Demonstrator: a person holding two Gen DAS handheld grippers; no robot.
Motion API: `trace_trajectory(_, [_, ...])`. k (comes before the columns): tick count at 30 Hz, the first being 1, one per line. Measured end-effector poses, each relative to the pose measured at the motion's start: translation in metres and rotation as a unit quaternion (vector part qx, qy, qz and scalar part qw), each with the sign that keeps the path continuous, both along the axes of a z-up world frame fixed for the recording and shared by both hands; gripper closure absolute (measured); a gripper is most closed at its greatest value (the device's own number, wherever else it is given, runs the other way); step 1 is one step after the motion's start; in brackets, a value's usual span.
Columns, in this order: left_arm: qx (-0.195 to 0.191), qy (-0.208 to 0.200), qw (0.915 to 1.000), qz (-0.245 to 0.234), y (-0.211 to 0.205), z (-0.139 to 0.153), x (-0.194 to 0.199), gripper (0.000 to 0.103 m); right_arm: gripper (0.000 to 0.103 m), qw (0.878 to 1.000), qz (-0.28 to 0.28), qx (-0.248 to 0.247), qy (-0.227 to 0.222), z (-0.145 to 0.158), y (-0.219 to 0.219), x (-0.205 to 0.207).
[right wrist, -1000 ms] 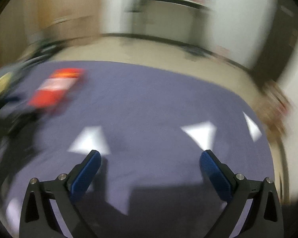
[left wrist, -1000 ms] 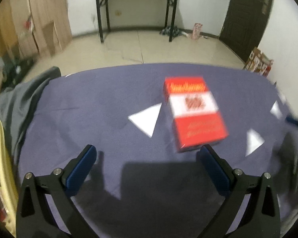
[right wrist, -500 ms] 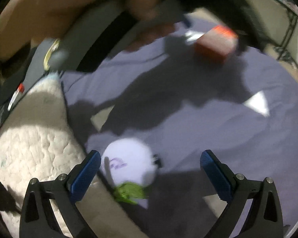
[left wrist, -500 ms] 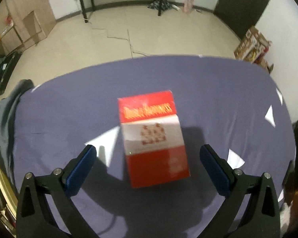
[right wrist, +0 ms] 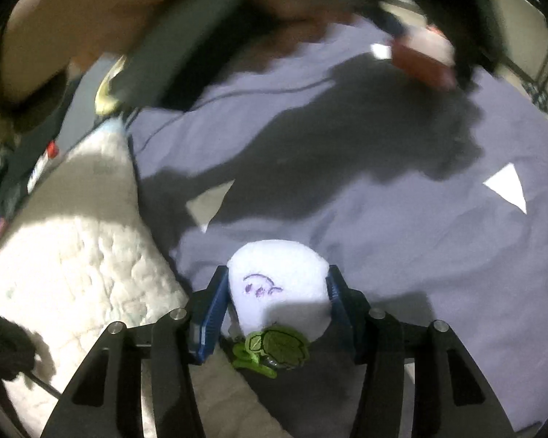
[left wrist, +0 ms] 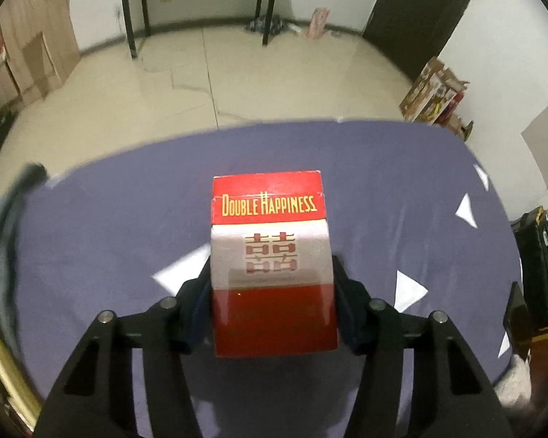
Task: Organize rigid objects
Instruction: 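Carry the Double Happiness box and plush ball into the yellow tray and open both tools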
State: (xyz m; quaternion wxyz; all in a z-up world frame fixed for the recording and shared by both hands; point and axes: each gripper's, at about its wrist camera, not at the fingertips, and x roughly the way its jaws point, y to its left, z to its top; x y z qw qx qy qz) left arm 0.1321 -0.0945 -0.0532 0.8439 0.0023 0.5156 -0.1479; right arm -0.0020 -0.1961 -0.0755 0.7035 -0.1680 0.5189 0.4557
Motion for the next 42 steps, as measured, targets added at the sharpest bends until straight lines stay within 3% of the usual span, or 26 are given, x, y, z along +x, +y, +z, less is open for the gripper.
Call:
trace_trajectory(2, [-0.008, -0.016, 0.9998, -0.005, 0.01, 0.015, -0.007, 0.045, 0.052, 0.999, -0.023, 0.021, 0.007, 0.008, -0.01, 0.01])
trace_trajectory(7, [-0.02, -0.061, 0.9978, 0.016, 0.063, 0.065, -0.031, 0.045, 0.052, 0.998, -0.05, 0.031, -0.034, 0.039, -0.022, 0.037])
trace_trajectory(13, [-0.005, -0.109, 0.9875, 0.114, 0.19, 0.117, -0.11, 0.045, 0.052, 0.994, -0.002, 0.06, -0.088, 0.081, 0.041, 0.035])
trace_trajectory(16, [0.023, -0.106, 0.9771, 0.183, 0.259, 0.113, -0.17, 0.045, 0.052, 0.992, 0.02, 0.09, -0.089, 0.091, 0.093, 0.037])
trace_trajectory(19, [0.05, -0.068, 0.9673, 0.239, 0.314, 0.082, -0.214, 0.045, 0.052, 0.988, 0.064, 0.115, -0.078, 0.087, 0.166, 0.026])
trace_trajectory(23, [0.058, -0.05, 0.9559, 0.284, 0.36, 0.04, -0.234, 0.045, 0.052, 0.984, 0.113, 0.113, -0.08, 0.075, 0.251, 0.01])
trace_trajectory(26, [0.046, -0.047, 0.951, 0.302, 0.379, 0.022, -0.229, 0.045, 0.052, 0.982, 0.131, 0.094, -0.096, 0.062, 0.288, 0.005])
trace_trajectory(32, [0.023, -0.054, 0.9536, 0.295, 0.38, 0.004, -0.206, 0.046, 0.052, 0.982, 0.131, 0.067, -0.115, 0.037, 0.322, 0.004])
trace_trajectory(35, [0.022, -0.065, 0.9484, 0.31, 0.383, 0.0, -0.203, 0.044, 0.049, 0.984, 0.124, 0.064, -0.114, 0.025, 0.336, 0.006])
trace_trajectory(37, [0.021, -0.073, 0.9456, 0.316, 0.386, 0.001, -0.207, 0.025, 0.044, 0.984, 0.113, 0.082, -0.109, 0.024, 0.339, 0.008])
trace_trajectory(38, [0.016, -0.081, 0.9447, 0.318, 0.388, 0.006, -0.211, 0.02, 0.04, 0.984, 0.108, 0.089, -0.109, 0.03, 0.338, 0.006])
trace_trajectory(42, [0.034, -0.142, 0.9385, 0.313, 0.377, 0.038, -0.236, 0.0, 0.007, 0.981, 0.106, 0.12, -0.106, 0.036, 0.32, 0.006])
